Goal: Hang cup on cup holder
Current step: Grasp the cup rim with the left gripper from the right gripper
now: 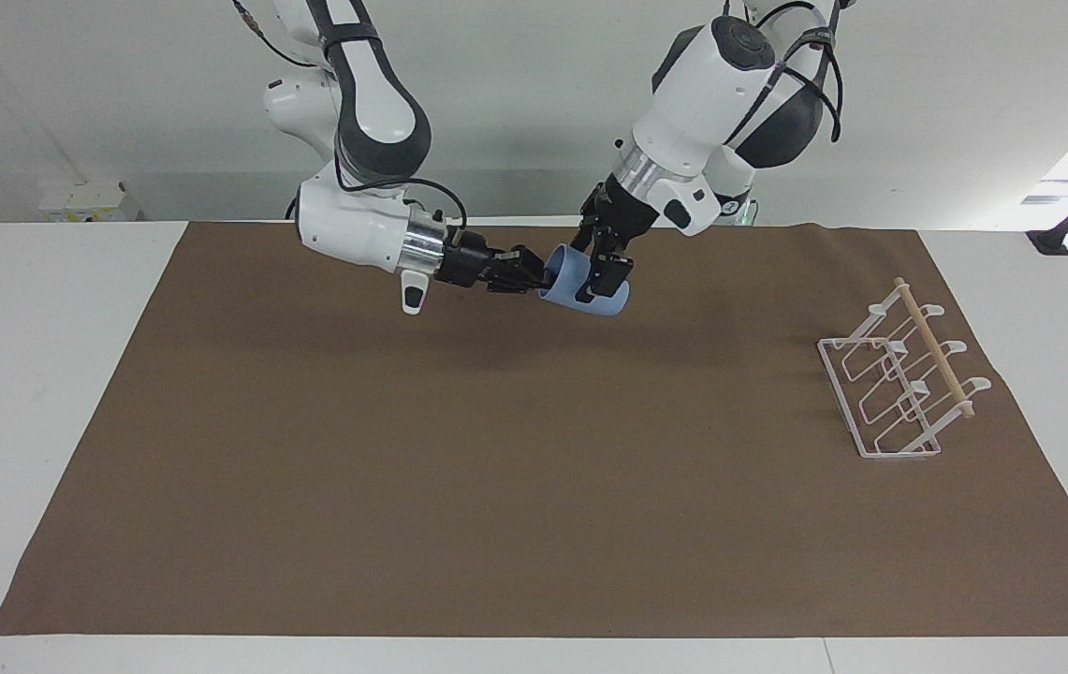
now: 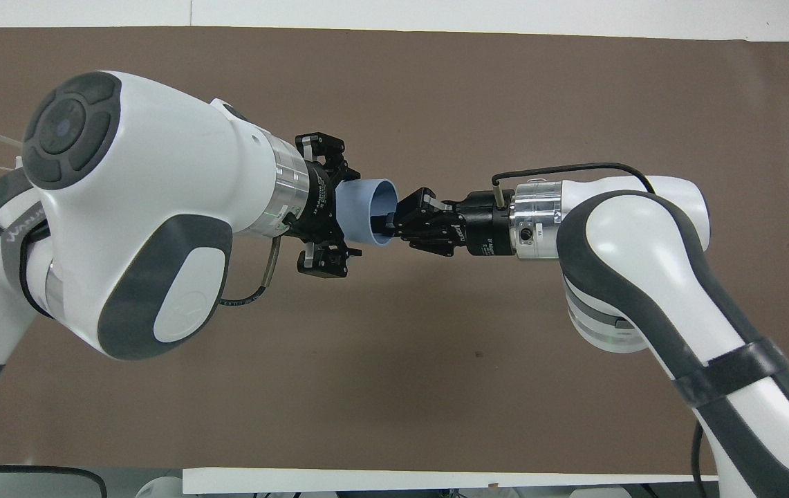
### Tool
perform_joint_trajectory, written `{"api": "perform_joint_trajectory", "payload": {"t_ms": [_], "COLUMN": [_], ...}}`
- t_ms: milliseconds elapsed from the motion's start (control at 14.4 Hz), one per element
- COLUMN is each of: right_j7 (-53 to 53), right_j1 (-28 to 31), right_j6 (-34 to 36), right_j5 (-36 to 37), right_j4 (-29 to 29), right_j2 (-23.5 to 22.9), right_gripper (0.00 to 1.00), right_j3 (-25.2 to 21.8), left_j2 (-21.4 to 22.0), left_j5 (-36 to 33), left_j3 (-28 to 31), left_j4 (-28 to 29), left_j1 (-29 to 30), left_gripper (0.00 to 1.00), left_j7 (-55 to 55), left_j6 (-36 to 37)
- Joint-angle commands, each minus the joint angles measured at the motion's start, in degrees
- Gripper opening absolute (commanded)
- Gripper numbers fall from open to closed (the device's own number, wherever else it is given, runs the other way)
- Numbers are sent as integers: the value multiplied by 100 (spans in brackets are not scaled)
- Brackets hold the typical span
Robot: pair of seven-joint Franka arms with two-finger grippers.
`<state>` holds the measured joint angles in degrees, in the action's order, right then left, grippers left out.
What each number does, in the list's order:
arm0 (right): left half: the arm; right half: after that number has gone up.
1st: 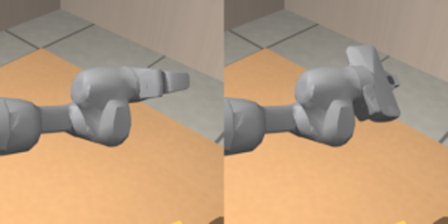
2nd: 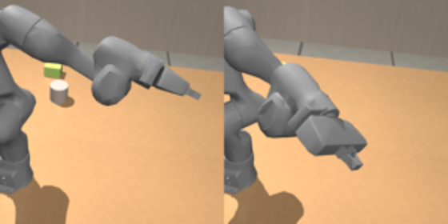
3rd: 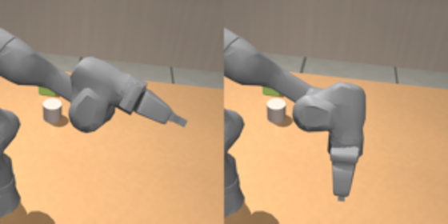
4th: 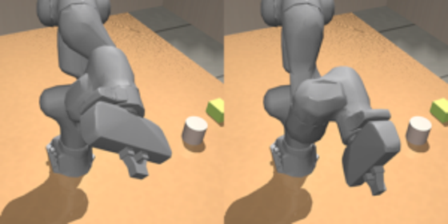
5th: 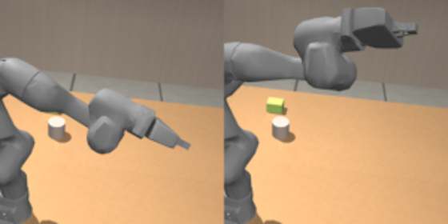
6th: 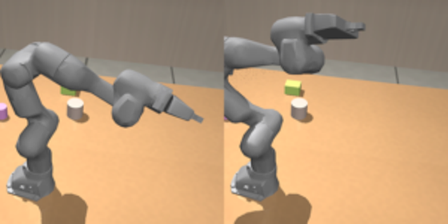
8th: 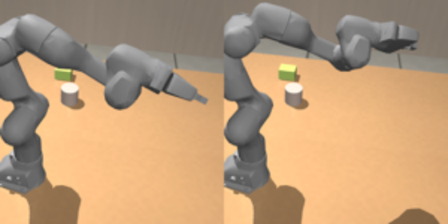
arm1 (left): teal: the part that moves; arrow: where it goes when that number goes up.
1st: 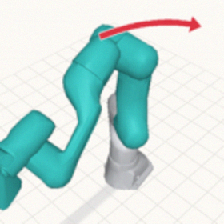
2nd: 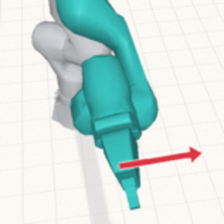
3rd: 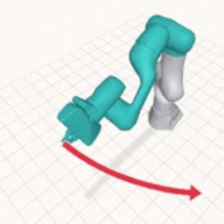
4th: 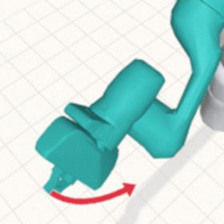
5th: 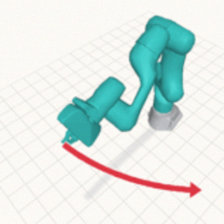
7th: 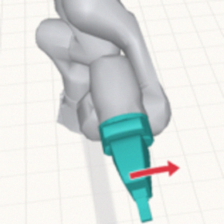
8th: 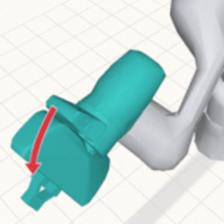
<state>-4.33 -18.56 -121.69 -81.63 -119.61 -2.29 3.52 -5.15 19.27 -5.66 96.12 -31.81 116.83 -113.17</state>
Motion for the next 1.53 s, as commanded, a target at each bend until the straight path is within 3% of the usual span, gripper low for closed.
{"api": "perform_joint_trajectory", "payload": {"t_ms": [0,139,835,974,1043,1113,1183,1252,1461], "right_j7": [125,125,169,344,380,397,389,389,389], "right_j1": [20,20,20,20,20,20,20,20,28], "right_j6": [-39,-39,-39,-48,-39,-39,-48,-57,-48], "right_j5": [68,68,68,68,68,68,68,68,68], "right_j4": [-1,-1,0,17,17,17,26,34,35], "right_j2": [36,36,36,36,36,36,36,36,36], "right_gripper": [0,0,0,5,16,39,87,100,100], "right_j3": [0,0,0,0,0,0,0,0,0], "left_j2": [111,137,93,85,85,85,85,85,85], "left_j5": [-46,-46,-54,-54,-54,-54,-63,-63,-63], "left_j3": [48,48,48,48,48,48,48,48,48], "left_j4": [362,582,557,539,530,530,530,530,522], "left_j1": [-176,-282,-458,-458,-458,-467,-467,-475,-467], "left_gripper": [96,88,88,88,77,41,10,0,0], "left_j7": [216,410,367,375,402,367,341,332,340], "left_j6": [-301,-662,-786,-804,-821,-821,-795,-777,-733]}}
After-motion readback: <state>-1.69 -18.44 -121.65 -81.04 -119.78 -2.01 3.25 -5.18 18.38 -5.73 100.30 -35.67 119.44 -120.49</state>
